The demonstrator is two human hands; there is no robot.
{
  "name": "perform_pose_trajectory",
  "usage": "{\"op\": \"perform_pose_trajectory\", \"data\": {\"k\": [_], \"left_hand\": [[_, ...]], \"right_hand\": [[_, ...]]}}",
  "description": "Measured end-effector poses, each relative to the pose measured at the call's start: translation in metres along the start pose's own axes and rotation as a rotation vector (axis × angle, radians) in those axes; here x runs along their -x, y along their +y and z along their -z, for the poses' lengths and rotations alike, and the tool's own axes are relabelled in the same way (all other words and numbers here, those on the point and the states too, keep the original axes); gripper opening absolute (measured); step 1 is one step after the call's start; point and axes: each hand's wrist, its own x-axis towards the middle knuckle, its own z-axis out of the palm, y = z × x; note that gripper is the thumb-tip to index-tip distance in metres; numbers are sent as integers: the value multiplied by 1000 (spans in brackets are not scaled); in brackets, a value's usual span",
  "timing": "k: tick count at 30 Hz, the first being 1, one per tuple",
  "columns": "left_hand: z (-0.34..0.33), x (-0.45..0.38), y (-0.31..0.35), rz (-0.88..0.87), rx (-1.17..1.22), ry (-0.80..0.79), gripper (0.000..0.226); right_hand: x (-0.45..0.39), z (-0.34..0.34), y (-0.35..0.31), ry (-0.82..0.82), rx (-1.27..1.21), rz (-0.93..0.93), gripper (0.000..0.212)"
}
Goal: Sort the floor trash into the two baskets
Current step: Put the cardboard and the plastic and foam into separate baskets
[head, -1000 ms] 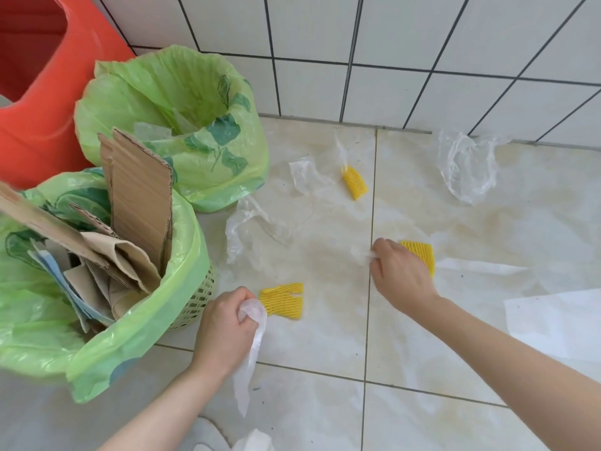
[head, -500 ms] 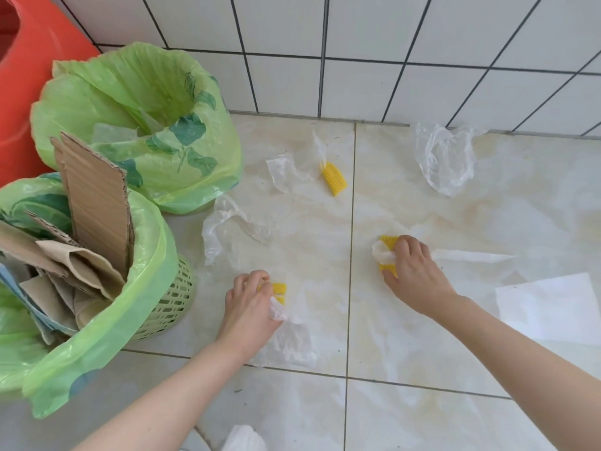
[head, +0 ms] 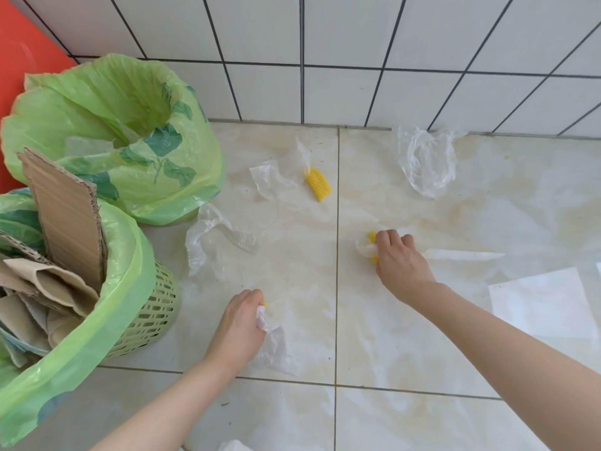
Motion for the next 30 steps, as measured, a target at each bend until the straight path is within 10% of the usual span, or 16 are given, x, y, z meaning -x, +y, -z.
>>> {"op": "perform_pose_trajectory", "data": {"k": [7,12,19,23,30], "left_hand": [[27,-11,12,111,27,171,22],[44,-37,14,146,192,258,58],[51,-82,-8,104,-92,324,9],[54,-101,-23,149,-240,304,21],[54,-113,-29,400,-218,197,38]], "right_hand": [[-2,-1,-3,-38,-51,7,43],[-10,10,-2,-39,-103,56,27],[-55,48,24,134,-246,14,25],[-83,64,40,141,-192,-40,33],[-117,53,81,-141,-157,-237,40]]}}
